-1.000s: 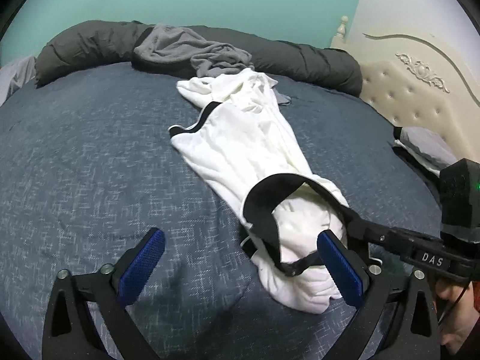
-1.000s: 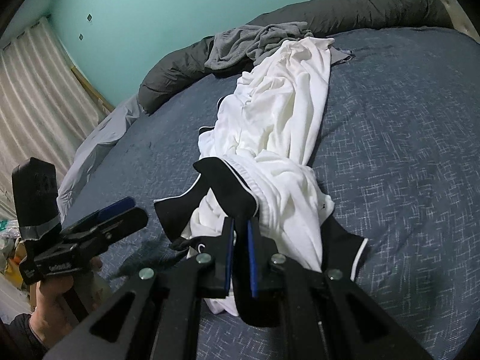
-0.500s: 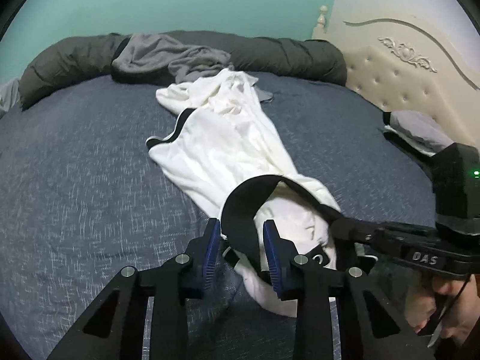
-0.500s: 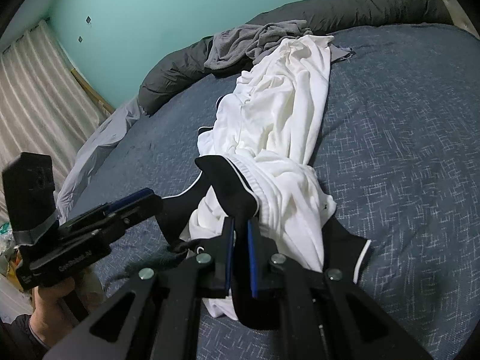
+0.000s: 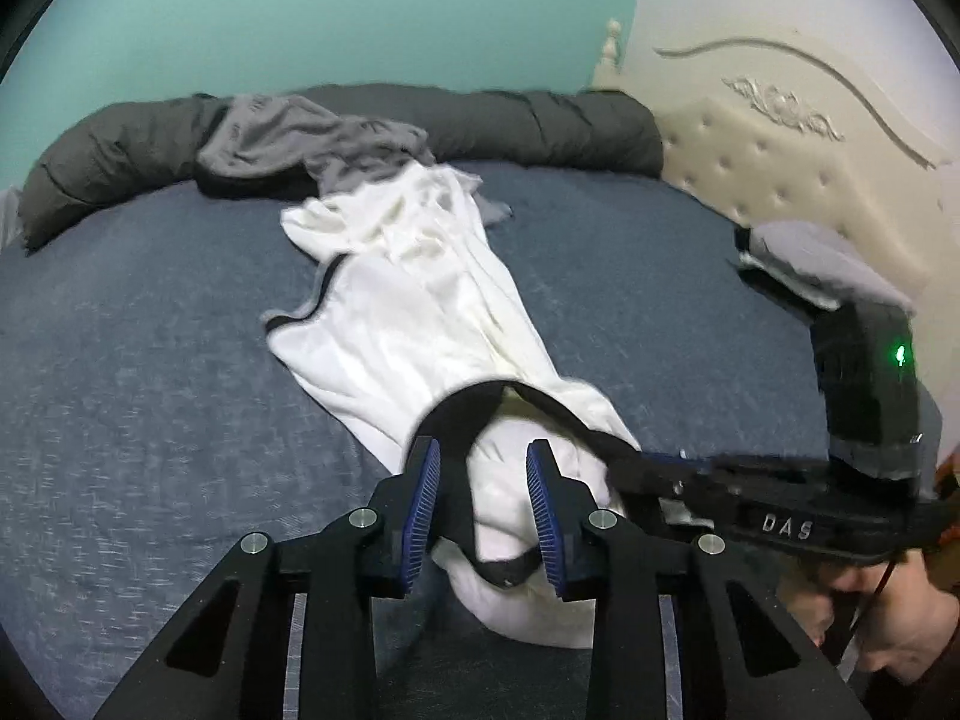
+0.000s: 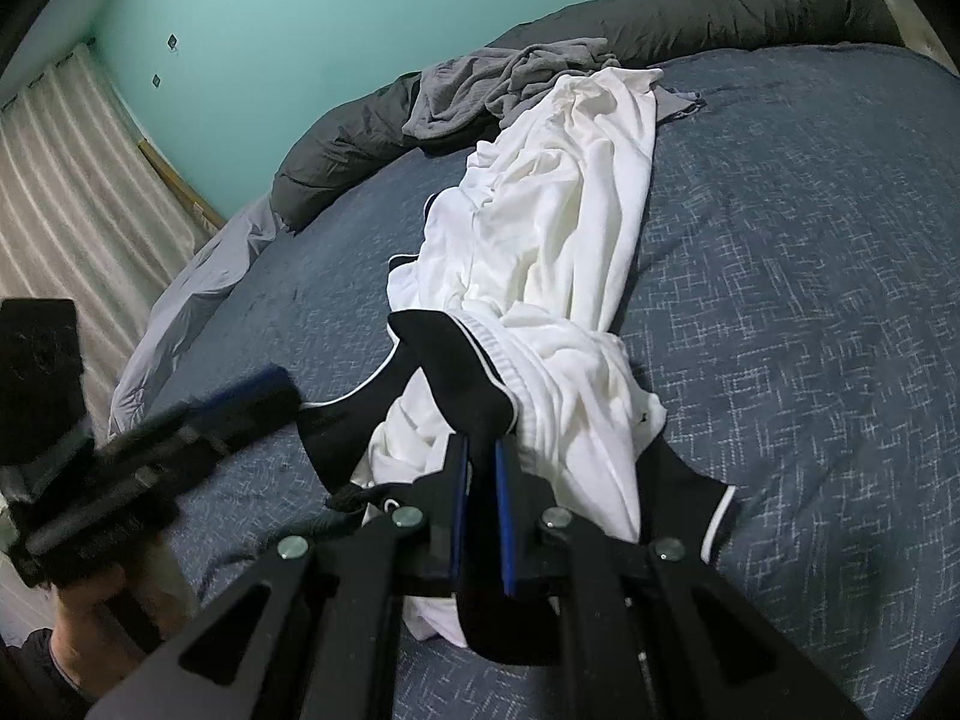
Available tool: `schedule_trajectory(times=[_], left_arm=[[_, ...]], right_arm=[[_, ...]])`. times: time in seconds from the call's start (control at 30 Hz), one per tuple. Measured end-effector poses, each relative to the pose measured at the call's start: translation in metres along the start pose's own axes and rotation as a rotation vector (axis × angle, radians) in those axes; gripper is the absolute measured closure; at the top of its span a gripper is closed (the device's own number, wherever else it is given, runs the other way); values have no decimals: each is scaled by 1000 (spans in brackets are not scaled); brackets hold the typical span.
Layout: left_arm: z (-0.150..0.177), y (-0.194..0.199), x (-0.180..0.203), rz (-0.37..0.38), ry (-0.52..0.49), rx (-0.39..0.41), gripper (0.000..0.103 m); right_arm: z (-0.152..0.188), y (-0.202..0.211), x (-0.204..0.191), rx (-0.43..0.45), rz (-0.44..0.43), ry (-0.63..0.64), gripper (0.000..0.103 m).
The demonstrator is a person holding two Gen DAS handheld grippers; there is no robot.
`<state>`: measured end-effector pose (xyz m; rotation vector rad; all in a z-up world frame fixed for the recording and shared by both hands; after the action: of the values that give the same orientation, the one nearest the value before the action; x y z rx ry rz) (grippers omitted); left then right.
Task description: Fold clothes
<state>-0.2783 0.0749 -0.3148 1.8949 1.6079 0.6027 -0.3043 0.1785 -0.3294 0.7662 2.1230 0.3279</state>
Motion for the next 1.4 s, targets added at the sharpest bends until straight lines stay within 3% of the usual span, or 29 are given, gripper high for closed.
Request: schedule_trajectory(times=[0.4,0.57,0.73,0.87,1.07,1.4], left_arm=[[34,-43,-16,-46,52,-144,68],[31,-40,-21,-29,81,-142,76],[20,-31,-36,-57,116,-124,76],[23,-34,-46,-69,155,-158,74],[19,-27,-30,-64,79,-125,73],[22,-36,-24,-52,34,-131,73]], right_arm=[[-2,1,7,0,-4,-14,95],[-3,5,12,8,5,-23,94],[-6,10,20,23,26,-40,94],[-6,11,25,26,36,-56,94],[-7,8,24,21,37,-51,94],[-8,12,29,38,69,-45,94]])
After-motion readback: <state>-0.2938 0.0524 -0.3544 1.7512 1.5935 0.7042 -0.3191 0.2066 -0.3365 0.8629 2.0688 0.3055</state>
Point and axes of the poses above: each gripper's, at about its wrist camera, not at the fingertips, and y roughly against the way its jaws point, x to its right, z to its underside, the point moved 5 cm from there along -y, roughly the way its jaws point, and after that the axes turned 15 degrees about -z, right-handed, at the moved point
